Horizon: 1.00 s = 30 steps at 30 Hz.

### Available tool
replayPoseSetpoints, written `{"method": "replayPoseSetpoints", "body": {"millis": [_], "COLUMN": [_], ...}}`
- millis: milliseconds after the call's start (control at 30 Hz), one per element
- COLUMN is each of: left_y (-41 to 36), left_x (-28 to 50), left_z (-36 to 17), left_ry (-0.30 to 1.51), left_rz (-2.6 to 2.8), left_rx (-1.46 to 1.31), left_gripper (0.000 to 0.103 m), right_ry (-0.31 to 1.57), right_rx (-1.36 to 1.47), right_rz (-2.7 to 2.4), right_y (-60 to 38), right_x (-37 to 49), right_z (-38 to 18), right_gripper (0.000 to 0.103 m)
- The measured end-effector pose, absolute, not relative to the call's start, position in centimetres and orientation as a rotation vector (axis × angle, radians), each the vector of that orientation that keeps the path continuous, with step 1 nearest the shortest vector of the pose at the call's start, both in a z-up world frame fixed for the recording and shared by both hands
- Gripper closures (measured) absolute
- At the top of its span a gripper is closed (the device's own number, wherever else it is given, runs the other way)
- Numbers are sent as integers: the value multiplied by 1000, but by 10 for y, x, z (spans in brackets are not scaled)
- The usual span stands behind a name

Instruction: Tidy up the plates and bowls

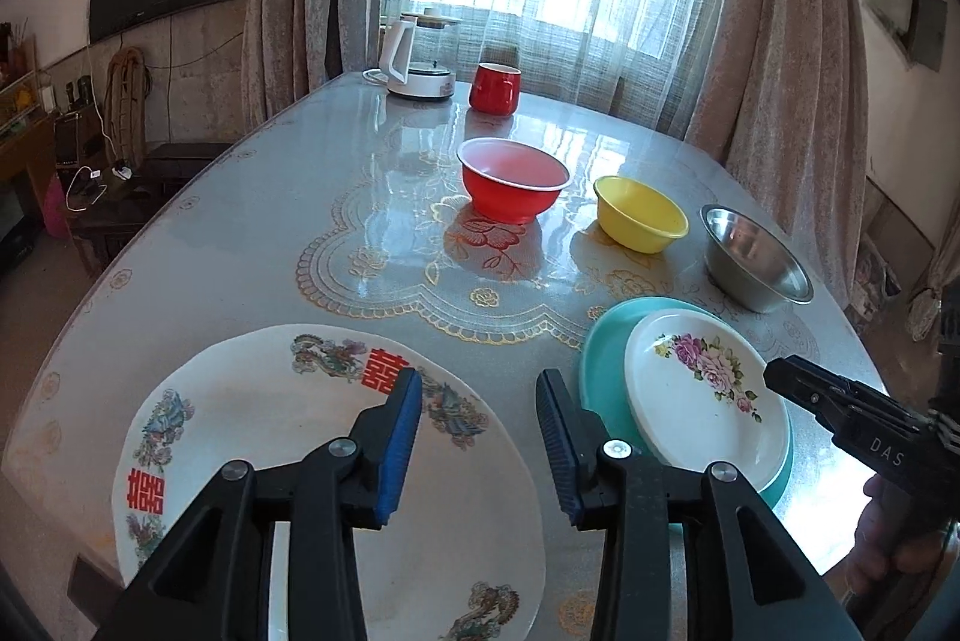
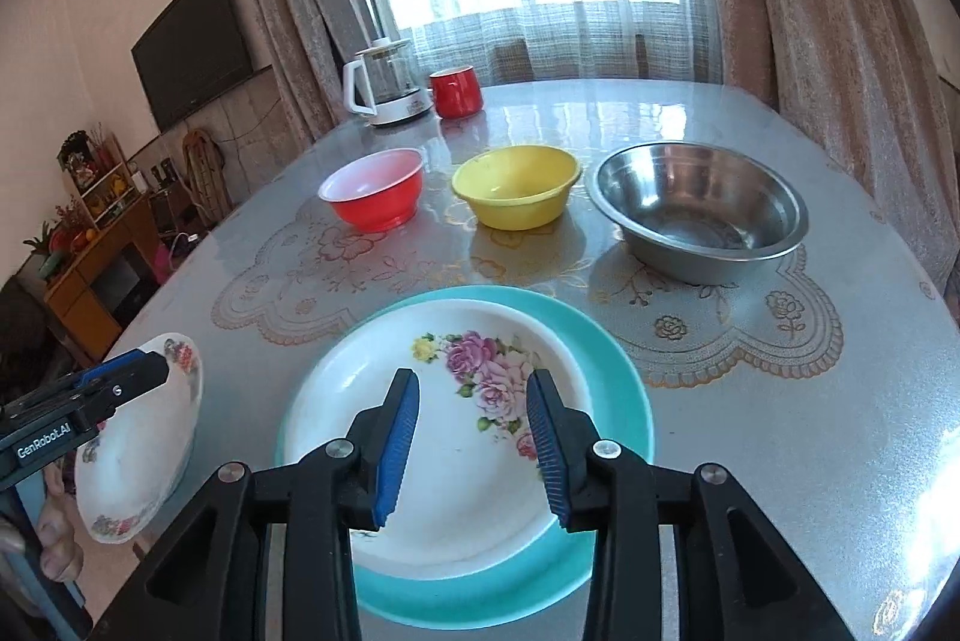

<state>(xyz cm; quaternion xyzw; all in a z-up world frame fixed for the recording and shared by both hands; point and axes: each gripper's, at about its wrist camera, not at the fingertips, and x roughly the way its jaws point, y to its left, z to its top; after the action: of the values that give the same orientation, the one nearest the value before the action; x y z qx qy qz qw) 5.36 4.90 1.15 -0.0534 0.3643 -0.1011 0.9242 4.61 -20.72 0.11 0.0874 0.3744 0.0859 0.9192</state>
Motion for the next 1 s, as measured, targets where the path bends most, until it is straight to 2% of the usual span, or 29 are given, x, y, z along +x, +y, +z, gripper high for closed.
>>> {"method": "replayPoseSetpoints", "body": {"millis": [167, 400, 467, 567, 733, 867, 933, 1000], "left_y": [92, 150, 166, 193, 228, 231, 227, 222], "left_x": [46, 29, 24, 14, -1, 0, 3, 8], "left_z": [12, 13, 10, 2, -18, -34, -39, -43], "left_ry": [734, 702, 704, 713, 736, 766, 779, 787], "left_rz": [-133, -31, -7, 36, 41, 3, -27, -47], "left_rx": [-145, -180, -196, -234, -338, -396, -411, -402], "left_gripper": [62, 57, 56, 48, 48, 52, 64, 67], "right_ry": [789, 886, 910, 946, 991, 1009, 1020, 1023], "right_rx": [183, 200, 190, 183, 171, 178, 188, 196], "right_rz": [388, 628, 649, 668, 687, 704, 714, 717], "right_y": [-166, -105, -91, -77, -62, -54, -51, -49], "right_x": [47, 55, 58, 62, 67, 69, 70, 72], "right_z": [4, -10, -15, -25, -36, -41, -45, -48], "right_gripper": [64, 63, 63, 63, 63, 63, 63, 63]}}
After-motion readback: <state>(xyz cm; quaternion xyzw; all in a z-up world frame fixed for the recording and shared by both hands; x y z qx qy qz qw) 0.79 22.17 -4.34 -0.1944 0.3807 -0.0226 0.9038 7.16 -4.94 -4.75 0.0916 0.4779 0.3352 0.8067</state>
